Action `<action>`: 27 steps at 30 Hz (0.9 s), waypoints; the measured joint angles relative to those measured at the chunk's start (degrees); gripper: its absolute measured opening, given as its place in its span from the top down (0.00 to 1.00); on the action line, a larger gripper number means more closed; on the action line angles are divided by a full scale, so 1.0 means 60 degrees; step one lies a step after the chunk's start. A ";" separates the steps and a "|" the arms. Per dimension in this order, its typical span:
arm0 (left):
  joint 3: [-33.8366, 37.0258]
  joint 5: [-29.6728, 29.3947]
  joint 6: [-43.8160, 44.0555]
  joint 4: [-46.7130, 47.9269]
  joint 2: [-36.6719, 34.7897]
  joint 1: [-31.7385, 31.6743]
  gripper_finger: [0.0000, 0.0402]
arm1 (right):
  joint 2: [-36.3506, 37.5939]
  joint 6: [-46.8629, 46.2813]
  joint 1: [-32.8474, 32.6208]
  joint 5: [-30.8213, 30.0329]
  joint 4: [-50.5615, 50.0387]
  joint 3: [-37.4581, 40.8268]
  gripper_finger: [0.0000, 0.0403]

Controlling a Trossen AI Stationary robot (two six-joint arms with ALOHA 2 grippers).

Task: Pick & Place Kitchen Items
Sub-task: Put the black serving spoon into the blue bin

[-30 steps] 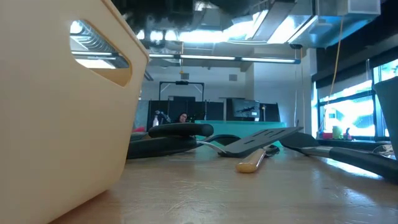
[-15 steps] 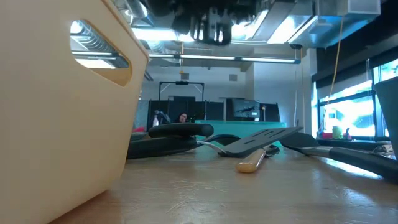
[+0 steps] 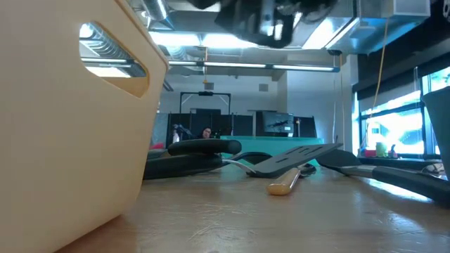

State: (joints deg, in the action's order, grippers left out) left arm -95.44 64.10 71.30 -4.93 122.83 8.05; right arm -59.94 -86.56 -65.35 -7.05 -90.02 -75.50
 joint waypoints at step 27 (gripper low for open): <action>-0.4084 0.0133 -0.0513 0.1651 0.2859 -0.0091 0.90 | 0.0884 0.1938 0.0120 -0.2984 0.0003 0.0004 1.00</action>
State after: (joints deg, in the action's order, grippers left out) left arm -119.94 64.90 68.23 4.97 139.98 7.51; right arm -54.63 -74.93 -64.63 -24.95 -90.00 -75.48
